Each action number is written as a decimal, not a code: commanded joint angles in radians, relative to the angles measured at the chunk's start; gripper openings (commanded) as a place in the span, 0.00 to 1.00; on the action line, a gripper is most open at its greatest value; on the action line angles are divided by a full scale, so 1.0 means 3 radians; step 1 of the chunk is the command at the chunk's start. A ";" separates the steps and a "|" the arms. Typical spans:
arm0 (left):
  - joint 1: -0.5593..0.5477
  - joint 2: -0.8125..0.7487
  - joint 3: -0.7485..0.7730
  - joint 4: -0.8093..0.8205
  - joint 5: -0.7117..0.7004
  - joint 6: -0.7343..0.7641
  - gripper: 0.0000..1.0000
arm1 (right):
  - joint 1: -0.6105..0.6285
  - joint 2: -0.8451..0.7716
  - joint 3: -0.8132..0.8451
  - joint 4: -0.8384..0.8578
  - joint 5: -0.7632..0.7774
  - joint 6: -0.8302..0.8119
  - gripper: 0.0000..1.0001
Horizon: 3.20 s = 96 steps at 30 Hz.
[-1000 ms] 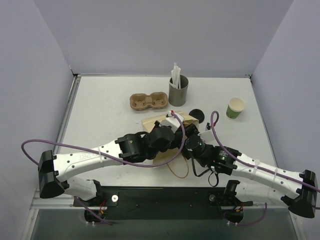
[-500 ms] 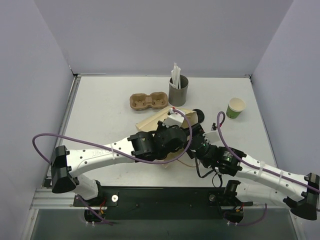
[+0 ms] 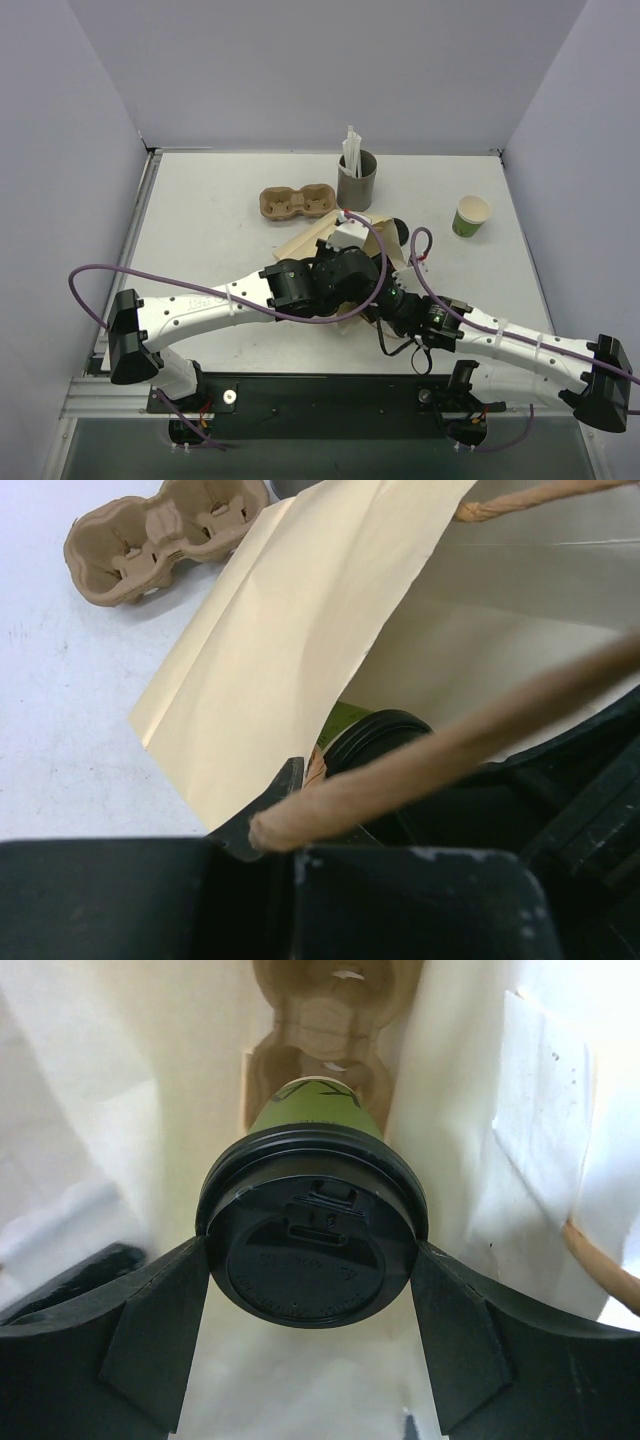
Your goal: Pack the takeout coffee
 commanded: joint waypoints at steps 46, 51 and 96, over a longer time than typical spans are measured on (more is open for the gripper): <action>0.0432 -0.1356 -0.1413 0.1594 0.1452 0.0838 0.00 | 0.0206 0.0484 -0.0257 0.1075 0.0129 -0.0504 0.57; 0.0437 -0.1161 -0.1219 0.1369 0.1156 0.0710 0.00 | 0.0324 0.0463 -0.0088 0.0834 0.0262 -0.0643 0.57; 0.0442 -0.1657 -0.1623 0.1752 0.1820 0.0868 0.00 | 0.0089 0.0867 -0.0067 0.1207 -0.0035 -0.0535 0.56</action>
